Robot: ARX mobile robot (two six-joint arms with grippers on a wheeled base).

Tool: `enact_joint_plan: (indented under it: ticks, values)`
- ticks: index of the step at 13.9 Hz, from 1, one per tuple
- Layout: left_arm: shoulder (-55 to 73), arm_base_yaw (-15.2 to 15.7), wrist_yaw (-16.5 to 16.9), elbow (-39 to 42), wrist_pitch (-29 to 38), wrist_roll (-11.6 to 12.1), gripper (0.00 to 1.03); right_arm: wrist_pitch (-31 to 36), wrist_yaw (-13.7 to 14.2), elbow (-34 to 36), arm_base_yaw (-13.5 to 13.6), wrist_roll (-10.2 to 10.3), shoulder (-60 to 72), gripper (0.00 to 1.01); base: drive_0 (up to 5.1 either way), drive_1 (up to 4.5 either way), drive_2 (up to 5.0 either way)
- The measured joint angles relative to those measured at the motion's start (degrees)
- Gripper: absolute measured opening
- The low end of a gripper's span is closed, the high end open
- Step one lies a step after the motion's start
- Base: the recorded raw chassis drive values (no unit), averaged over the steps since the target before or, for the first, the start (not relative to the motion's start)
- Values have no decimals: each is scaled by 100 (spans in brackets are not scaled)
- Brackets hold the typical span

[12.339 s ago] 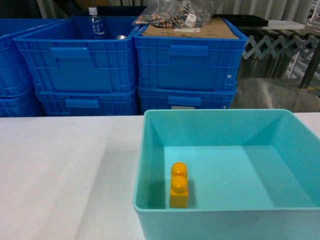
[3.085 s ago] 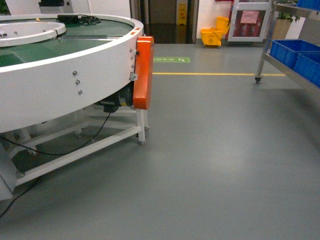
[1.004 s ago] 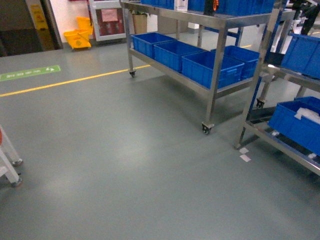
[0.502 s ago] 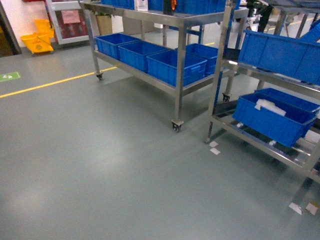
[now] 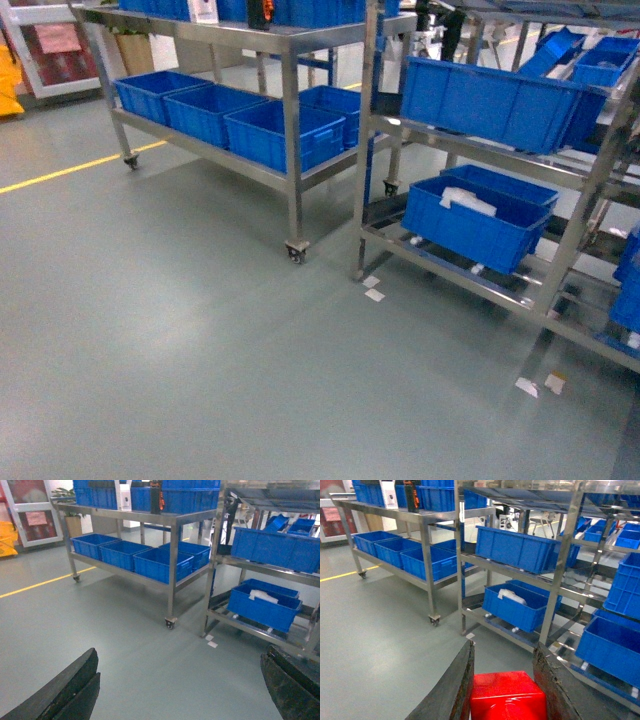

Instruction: Pick red block from blue box to shelf

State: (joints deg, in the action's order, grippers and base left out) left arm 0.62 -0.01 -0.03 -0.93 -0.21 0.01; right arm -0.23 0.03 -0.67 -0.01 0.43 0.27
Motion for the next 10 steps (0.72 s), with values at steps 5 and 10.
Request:
enact_joint_plan:
  ticks: [5, 10]
  values:
    - [0, 0, 2, 0, -2, 0, 98, 0, 0, 0, 0, 0, 0, 28, -154, -154, -154]
    - [0, 0, 0, 0, -2, 0, 98, 0, 0, 0, 0, 0, 0, 28, -154, -154, -154]
